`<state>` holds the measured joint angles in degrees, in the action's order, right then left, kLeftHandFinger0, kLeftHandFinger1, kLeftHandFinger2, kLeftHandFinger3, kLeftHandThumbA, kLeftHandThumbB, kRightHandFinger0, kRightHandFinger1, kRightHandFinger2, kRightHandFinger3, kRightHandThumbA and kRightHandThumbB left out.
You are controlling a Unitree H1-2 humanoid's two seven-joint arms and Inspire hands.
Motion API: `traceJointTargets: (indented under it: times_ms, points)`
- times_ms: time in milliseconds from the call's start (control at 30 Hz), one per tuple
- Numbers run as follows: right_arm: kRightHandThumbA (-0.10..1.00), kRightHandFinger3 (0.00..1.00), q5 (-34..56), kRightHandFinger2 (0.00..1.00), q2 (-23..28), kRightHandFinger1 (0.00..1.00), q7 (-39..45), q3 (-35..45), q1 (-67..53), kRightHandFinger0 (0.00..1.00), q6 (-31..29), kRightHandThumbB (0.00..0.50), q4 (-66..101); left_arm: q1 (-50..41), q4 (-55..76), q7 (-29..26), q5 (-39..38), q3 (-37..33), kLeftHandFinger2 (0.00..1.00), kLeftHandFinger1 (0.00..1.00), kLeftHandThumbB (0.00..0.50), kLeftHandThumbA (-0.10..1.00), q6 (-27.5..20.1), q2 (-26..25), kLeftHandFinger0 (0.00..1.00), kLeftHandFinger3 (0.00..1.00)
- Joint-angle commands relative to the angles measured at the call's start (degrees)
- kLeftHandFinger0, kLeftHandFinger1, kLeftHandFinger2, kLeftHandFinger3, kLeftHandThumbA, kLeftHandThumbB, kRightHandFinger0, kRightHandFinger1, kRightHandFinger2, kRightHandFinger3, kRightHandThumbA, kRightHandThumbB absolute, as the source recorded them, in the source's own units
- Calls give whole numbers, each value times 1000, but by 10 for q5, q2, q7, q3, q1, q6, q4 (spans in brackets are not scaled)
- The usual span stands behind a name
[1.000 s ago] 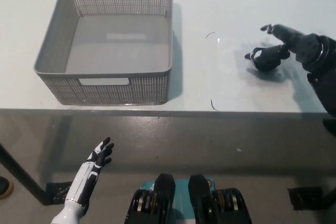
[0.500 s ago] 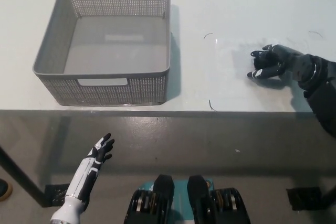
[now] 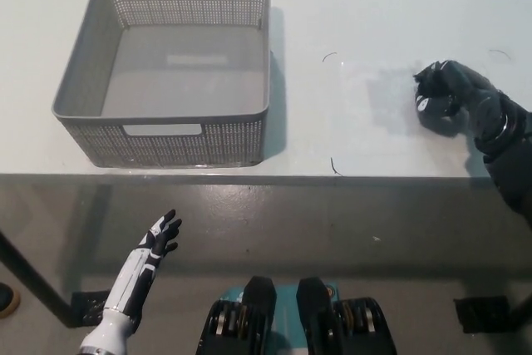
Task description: Use the right hand to pick up a webcam and put it into a container on the left side
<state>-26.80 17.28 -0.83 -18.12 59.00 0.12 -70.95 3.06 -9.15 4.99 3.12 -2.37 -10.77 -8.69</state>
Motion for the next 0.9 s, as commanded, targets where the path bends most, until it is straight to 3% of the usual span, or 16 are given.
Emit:
traceJointTargets:
  times_ms: [0,233,367,567,867]
  points:
    - [-100,920,21,864,-20,474,-112,23,2,8,-78,132,-11,21,15,6,-14,9,1000,1000,148,1000,-3,-7,1000,1000]
    - [-100,994,26,930,-18,557,-158,36,6,64,-111,133,-9,22,8,5,-14,10,1000,1000,167,1000,-9,-7,1000,1000]
    - [-100,868,31,872,-10,486,-171,50,14,35,-118,169,26,20,10,4,-11,10,1000,1000,181,1000,-7,-8,1000,1000]
    - [-100,846,32,815,6,418,-157,78,27,0,-98,183,133,16,15,7,-16,9,1000,1000,175,1000,0,-7,1000,1000]
    - [-100,819,49,742,17,350,-113,124,76,0,-47,153,281,19,19,6,-12,10,1000,1000,163,1000,5,-7,1000,1000]
